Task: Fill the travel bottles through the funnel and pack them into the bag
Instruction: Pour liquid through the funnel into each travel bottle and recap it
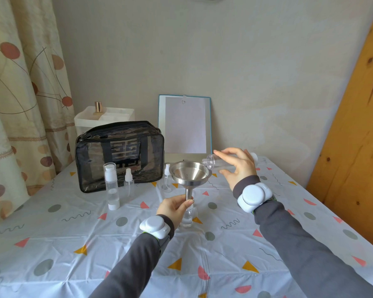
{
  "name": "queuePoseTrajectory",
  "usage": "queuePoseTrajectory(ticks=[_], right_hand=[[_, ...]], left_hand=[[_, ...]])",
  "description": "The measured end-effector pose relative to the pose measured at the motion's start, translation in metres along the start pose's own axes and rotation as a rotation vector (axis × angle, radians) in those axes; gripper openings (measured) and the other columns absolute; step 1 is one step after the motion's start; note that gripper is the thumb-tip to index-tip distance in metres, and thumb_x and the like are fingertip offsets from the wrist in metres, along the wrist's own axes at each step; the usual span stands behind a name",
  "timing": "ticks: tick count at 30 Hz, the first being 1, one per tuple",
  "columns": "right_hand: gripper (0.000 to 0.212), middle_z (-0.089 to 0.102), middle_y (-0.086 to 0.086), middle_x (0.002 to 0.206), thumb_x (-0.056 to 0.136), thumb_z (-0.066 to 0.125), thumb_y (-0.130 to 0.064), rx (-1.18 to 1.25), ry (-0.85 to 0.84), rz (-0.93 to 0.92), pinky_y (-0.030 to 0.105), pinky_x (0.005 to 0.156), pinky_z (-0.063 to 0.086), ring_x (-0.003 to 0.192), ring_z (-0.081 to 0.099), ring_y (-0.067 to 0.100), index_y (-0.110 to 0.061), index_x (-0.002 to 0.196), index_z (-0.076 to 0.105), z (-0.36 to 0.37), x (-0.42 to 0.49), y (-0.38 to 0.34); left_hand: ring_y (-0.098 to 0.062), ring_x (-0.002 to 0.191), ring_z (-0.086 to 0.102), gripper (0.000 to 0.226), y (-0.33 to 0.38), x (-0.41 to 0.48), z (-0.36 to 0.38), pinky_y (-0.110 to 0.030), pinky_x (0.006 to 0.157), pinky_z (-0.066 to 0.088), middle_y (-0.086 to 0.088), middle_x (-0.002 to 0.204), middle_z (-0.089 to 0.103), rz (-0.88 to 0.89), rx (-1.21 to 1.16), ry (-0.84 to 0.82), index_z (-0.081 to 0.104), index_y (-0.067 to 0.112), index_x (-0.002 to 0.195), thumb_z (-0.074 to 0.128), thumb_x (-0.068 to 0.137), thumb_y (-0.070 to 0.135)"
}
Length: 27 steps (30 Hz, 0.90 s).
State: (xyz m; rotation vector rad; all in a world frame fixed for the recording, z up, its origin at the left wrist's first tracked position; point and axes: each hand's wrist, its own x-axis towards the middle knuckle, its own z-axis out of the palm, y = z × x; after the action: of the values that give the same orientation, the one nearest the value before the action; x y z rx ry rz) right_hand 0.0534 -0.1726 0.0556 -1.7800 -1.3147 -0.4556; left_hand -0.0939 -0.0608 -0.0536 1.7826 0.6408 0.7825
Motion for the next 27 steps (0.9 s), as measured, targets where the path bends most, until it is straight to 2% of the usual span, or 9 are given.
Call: queuePoseTrajectory(ticks=[5,10,17,25,27], right_hand=[[0.053,0.059,0.007,0.110,0.067,0.068,0.010,0.001,0.005,-0.009,0.035,0.112,0.014,0.104,0.054,0.026,-0.017,0.112,0.066,-0.0001,-0.0003,-0.0005],[0.053,0.059,0.007,0.110,0.067,0.069,0.010,-0.006,0.001,-0.018,0.032,0.110,0.014,0.104,0.054,0.027,-0.016,0.113,0.066,-0.0002,-0.0003,-0.0004],[0.054,0.060,0.007,0.109,0.065,0.069,0.011,-0.042,0.013,-0.046,0.017,0.102,0.009,0.103,0.055,0.029,-0.016,0.112,0.067,-0.0007,0.0010,0.0004],[0.054,0.061,0.007,0.109,0.065,0.070,0.010,-0.054,0.018,-0.061,0.016,0.102,0.007,0.104,0.055,0.029,-0.016,0.111,0.067,-0.0004,0.0019,0.0012],[0.053,0.061,0.007,0.109,0.065,0.069,0.010,-0.053,0.019,-0.063,0.017,0.103,0.007,0.104,0.055,0.029,-0.016,0.111,0.068,-0.0001,0.0022,0.0011]], left_hand=[[-0.001,0.090,0.062,0.019,0.0001,0.0002,0.0001,-0.006,0.078,0.042,0.009,0.094,0.068,-0.002,0.001,-0.004,0.069,0.018,0.103,0.061,0.087,0.024],[0.002,0.086,0.061,0.016,-0.0002,0.0001,0.0001,-0.002,0.073,0.043,0.012,0.091,0.068,-0.005,0.006,0.000,0.069,0.020,0.101,0.061,0.087,0.025],[0.003,0.087,0.062,0.016,0.0001,0.0000,0.0003,-0.003,0.074,0.044,0.013,0.091,0.068,-0.005,-0.004,-0.002,0.069,0.022,0.100,0.062,0.087,0.025],[0.002,0.088,0.062,0.016,-0.0021,0.0006,0.0003,-0.009,0.079,0.042,0.014,0.091,0.068,-0.003,0.008,-0.003,0.069,0.022,0.100,0.062,0.086,0.027],[0.003,0.087,0.062,0.014,-0.0020,0.0004,0.0003,-0.005,0.076,0.043,0.016,0.089,0.067,0.001,0.006,-0.004,0.069,0.024,0.098,0.062,0.086,0.026]])
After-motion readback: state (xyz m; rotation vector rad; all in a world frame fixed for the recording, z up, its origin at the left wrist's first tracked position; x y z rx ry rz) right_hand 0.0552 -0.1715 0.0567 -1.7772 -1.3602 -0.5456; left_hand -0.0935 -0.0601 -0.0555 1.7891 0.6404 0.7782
